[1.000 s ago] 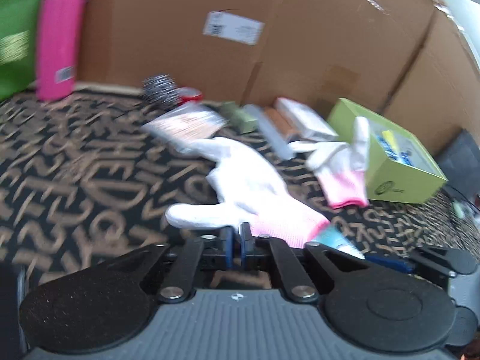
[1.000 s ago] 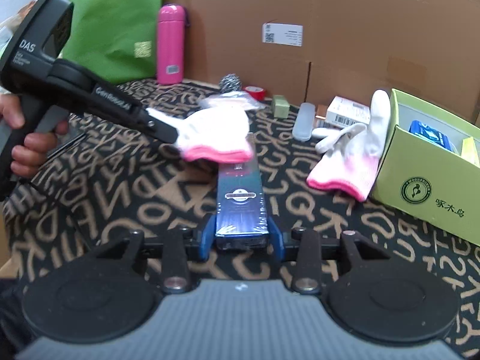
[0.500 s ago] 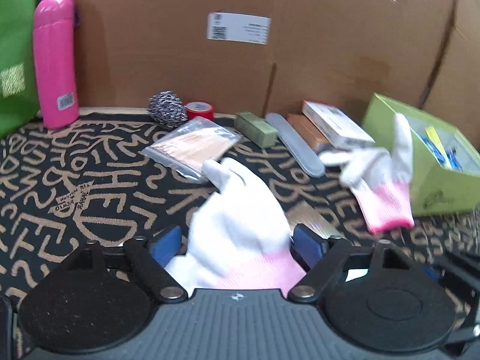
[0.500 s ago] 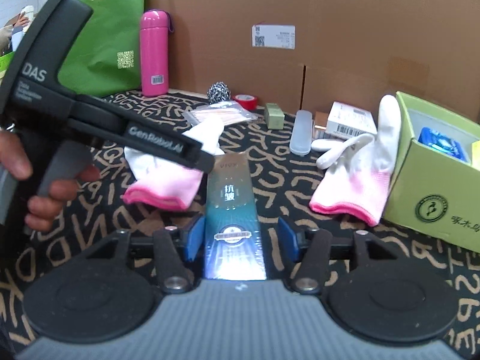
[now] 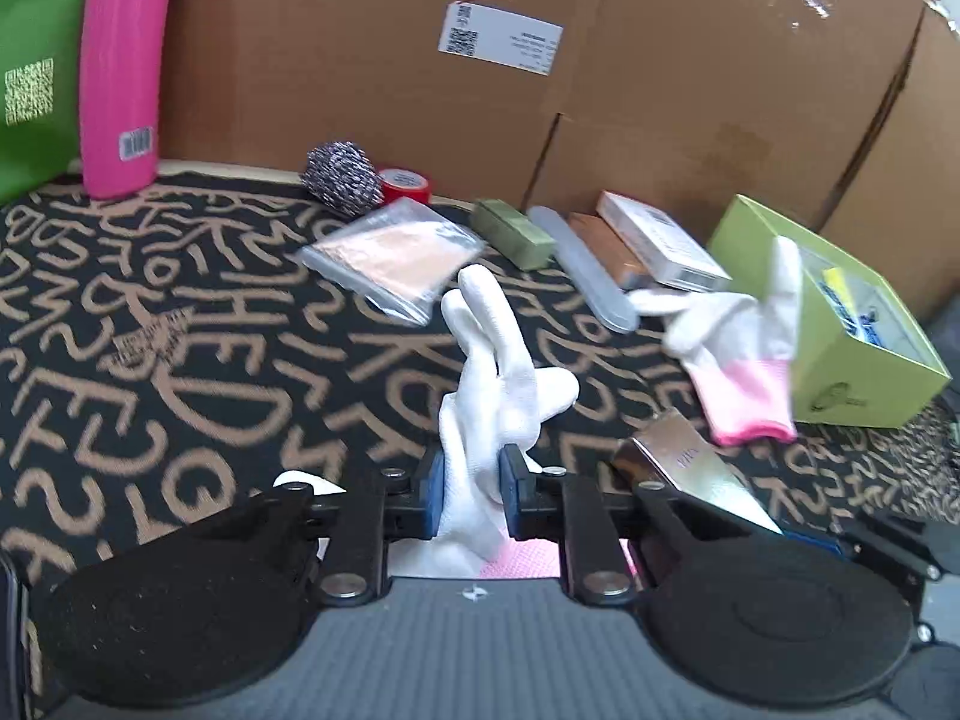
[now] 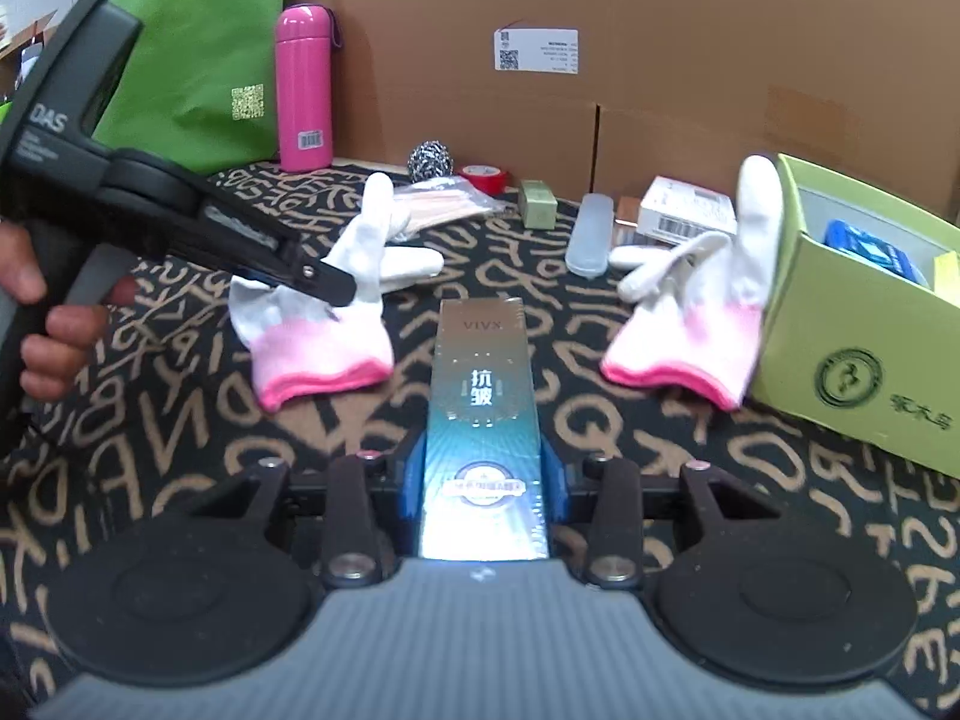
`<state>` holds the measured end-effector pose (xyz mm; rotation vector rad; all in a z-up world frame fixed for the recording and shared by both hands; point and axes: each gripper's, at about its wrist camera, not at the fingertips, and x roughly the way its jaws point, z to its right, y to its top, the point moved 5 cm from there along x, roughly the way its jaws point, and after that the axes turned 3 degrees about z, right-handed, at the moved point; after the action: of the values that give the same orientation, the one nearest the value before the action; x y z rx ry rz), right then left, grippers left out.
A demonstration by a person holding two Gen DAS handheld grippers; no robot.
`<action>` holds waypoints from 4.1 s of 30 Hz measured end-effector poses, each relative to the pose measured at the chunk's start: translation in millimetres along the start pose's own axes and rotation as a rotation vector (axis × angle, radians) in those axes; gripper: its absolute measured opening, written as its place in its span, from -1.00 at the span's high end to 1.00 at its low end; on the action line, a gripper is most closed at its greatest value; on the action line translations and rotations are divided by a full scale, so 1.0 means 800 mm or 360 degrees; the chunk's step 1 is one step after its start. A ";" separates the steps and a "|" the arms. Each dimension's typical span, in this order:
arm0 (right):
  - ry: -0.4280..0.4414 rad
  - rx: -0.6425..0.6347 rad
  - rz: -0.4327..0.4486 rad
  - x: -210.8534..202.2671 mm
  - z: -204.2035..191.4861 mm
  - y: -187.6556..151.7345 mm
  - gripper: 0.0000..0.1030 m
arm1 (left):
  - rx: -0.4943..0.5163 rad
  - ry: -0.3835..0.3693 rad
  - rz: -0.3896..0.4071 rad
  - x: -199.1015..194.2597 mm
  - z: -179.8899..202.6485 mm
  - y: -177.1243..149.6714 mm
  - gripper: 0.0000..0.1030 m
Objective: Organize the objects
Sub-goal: 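Lower the glove and teal VIVX box into the shoebox and open both grippers, then grasp the bag of wooden sticks with the left gripper while the right grasps the green box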
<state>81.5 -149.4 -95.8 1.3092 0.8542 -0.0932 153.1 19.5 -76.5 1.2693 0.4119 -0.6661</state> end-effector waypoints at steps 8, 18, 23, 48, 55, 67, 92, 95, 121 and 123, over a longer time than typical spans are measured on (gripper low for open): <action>-0.0003 0.0004 0.0005 0.007 0.004 0.006 0.25 | 0.0246 0.0085 0.0032 0.011 0.024 -0.005 0.22; -0.0058 0.0155 0.0162 -0.044 0.037 0.007 0.26 | 0.0248 -0.0237 0.0043 -0.026 0.078 0.014 0.83; -0.0225 0.0263 0.0321 -0.085 0.092 0.021 0.26 | 0.0361 -0.0470 0.0119 -0.041 0.151 0.050 0.83; -0.0954 0.0399 0.0501 -0.097 0.338 0.056 0.26 | 0.0661 -0.0693 -0.0064 0.137 0.403 0.138 0.83; -0.0922 0.0328 0.0311 -0.052 0.338 0.024 -0.24 | 0.0598 -0.0541 -0.0021 0.162 0.380 0.122 -0.46; -0.0854 0.0328 0.0562 -0.115 0.245 0.036 -0.90 | 0.0244 -0.0562 0.0394 0.023 0.264 0.101 -0.85; -0.0217 0.0053 0.0367 -0.020 0.019 0.070 -0.68 | 0.0232 0.0138 0.0348 0.042 -0.020 0.091 -0.86; -0.0210 0.0054 0.0350 -0.005 0.019 0.077 -0.60 | 0.0278 0.0097 0.0235 0.077 -0.025 0.106 -0.86; -0.0203 -0.0023 0.0019 0.230 0.044 0.156 0.56 | 0.0277 -0.0076 0.0065 0.033 -0.061 0.067 -0.23; -0.0193 -0.0011 0.0041 0.208 0.045 0.146 0.56 | 0.0295 -0.0066 0.0059 0.038 -0.058 0.068 -0.25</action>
<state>276.0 -79.5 -100.4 1.2943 0.7341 -0.1477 215.4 65.3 -67.6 1.4323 0.2966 -0.7102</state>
